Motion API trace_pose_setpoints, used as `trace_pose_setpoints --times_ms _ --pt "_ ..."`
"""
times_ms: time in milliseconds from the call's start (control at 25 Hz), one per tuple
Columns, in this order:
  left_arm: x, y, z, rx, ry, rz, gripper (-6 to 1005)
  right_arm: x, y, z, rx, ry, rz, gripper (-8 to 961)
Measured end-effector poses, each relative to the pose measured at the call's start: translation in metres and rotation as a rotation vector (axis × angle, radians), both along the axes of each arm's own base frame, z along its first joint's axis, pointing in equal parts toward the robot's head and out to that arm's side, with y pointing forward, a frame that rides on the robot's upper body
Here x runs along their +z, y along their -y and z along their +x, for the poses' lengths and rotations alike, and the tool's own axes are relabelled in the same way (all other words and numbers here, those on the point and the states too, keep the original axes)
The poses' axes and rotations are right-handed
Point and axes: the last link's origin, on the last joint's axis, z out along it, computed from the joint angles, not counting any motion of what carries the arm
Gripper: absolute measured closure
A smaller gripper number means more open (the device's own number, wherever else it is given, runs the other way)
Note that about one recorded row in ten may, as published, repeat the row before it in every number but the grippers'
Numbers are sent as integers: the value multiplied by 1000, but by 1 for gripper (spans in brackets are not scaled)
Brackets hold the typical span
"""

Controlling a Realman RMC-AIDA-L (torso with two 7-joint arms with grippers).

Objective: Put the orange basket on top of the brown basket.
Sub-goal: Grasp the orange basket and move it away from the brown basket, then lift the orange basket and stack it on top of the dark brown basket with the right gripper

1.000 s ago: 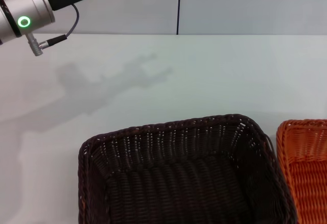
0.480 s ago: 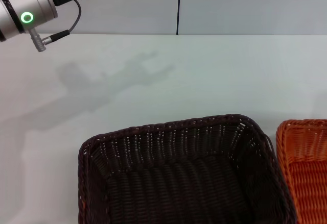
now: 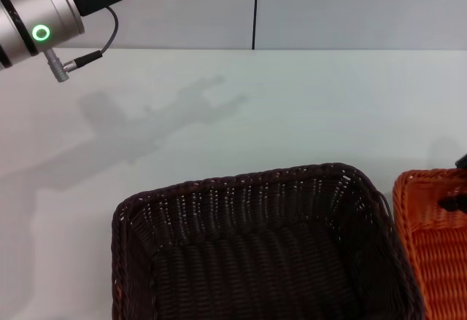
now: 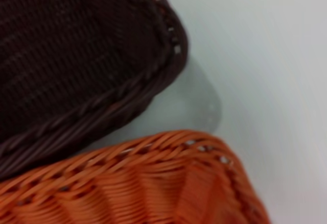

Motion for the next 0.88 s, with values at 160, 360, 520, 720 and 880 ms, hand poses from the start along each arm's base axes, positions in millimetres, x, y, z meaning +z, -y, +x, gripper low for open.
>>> trace_pose_setpoints --times_ms 160,360,520,720,880 --pt "-2 -1 -2 6 0 -5 137 19 14 11 -59 -14 -37 622" --pt "-5 -2 -1 7 3 -9 137 52 29 28 -145 -45 -16 753" --pt "-4 -4 -2 15 5 -4 137 90 47 54 -244 -72 72 778" --pt "-5 -6 -2 23 5 -4 137 133 70 84 -330 -129 252 809" --pt "-5 -7 -1 21 1 1 137 166 83 98 -362 -229 459 804"
